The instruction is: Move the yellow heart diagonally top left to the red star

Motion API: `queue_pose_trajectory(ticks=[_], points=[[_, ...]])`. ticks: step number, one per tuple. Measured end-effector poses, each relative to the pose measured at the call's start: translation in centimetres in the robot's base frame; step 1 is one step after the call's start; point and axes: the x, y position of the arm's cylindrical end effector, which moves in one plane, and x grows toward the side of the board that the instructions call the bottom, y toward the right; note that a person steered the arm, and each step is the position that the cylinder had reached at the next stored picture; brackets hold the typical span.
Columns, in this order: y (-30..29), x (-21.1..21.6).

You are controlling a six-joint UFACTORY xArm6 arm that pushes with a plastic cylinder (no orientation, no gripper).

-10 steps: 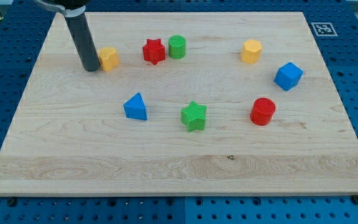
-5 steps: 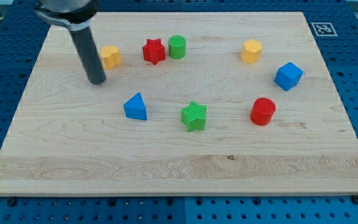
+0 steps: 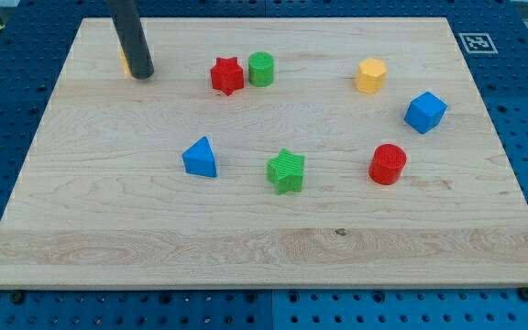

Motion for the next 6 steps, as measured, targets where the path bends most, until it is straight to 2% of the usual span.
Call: queue_pose_trajectory(ticks=[1, 3, 5, 6], points=[[-0.4, -1.7], [-1.3, 0.7], [-2.7, -4.2], [-2.7, -4.3]])
